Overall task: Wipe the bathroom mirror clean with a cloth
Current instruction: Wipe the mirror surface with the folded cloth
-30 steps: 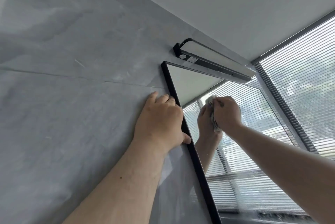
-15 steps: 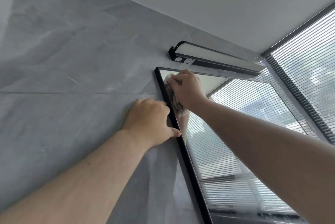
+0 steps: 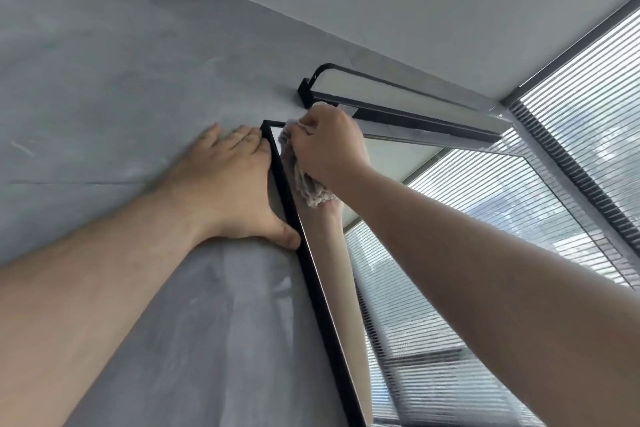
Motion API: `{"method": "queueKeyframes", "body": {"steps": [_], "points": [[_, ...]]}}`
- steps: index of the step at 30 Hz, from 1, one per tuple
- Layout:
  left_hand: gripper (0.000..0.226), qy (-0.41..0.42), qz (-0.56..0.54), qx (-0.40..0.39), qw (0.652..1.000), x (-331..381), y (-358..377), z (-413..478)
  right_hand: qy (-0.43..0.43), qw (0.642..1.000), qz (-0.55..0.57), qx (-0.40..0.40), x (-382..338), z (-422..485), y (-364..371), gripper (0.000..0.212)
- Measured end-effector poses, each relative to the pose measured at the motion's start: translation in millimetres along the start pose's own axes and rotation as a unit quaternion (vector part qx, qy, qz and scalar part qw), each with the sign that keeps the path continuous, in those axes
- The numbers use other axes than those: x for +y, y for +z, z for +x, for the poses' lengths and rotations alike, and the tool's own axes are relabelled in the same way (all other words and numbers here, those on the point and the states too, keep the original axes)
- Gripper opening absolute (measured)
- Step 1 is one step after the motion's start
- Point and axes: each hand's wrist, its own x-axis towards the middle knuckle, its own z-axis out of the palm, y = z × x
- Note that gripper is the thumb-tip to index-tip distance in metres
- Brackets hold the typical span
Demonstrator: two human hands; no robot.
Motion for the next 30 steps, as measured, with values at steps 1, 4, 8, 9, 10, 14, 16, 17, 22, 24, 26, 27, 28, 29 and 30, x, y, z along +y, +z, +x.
{"method": "queueKeyframes", "body": {"steps": [1,4,8,9,10,14,16,17,22,24,26,27,28,29,30], "points": [[0.157,0.001,0.002,0.001,1.0,0,1,1,0.002,1.0,-0.008,0.004,6,4,-3,0.017],[0.158,0.0,0.0,-0.003,1.0,-1,1,0,0.03,0.999,-0.021,0.022,31,10,-10,0.022],[0.158,0.005,0.002,0.004,1.0,-2,0,-1,0.126,0.99,-0.031,0.052,78,14,-26,0.028],[0.158,0.006,0.001,0.005,1.0,-2,0,-1,0.149,0.986,-0.035,0.058,87,14,-30,0.03],[0.158,0.007,-0.001,0.006,1.0,-1,0,-2,0.167,0.983,-0.035,0.061,94,13,-34,0.033],[0.157,0.006,-0.006,0.0,1.0,-1,-2,-2,0.163,0.985,-0.022,0.06,71,4,-32,0.043],[0.156,0.008,-0.008,-0.003,1.0,-1,-2,-3,0.1,0.994,-0.002,0.037,44,-2,-21,0.035],[0.155,0.007,-0.008,-0.004,1.0,-1,-3,-3,0.059,0.998,0.006,0.029,30,-5,-14,0.03],[0.15,0.003,-0.001,-0.009,1.0,0,-4,-6,-0.044,0.999,0.004,0.023,-5,-10,0,0.023],[0.15,0.004,-0.003,-0.009,1.0,0,-4,-7,-0.037,0.999,0.003,0.02,3,-7,-3,0.022],[0.152,0.008,-0.003,-0.008,1.0,-1,-4,-7,-0.01,1.0,-0.009,0.028,16,-2,-7,0.024],[0.152,0.009,-0.003,-0.008,1.0,-1,-4,-7,0.012,0.999,-0.017,0.033,27,2,-10,0.027],[0.153,0.01,-0.004,-0.009,1.0,-1,-4,-7,0.04,0.998,-0.028,0.037,38,4,-13,0.03],[0.153,0.01,-0.004,-0.009,1.0,-1,-3,-7,0.073,0.996,-0.038,0.041,52,6,-17,0.031],[0.153,0.009,-0.003,-0.009,1.0,-1,-3,-6,0.105,0.992,-0.047,0.049,68,7,-23,0.031]]}}
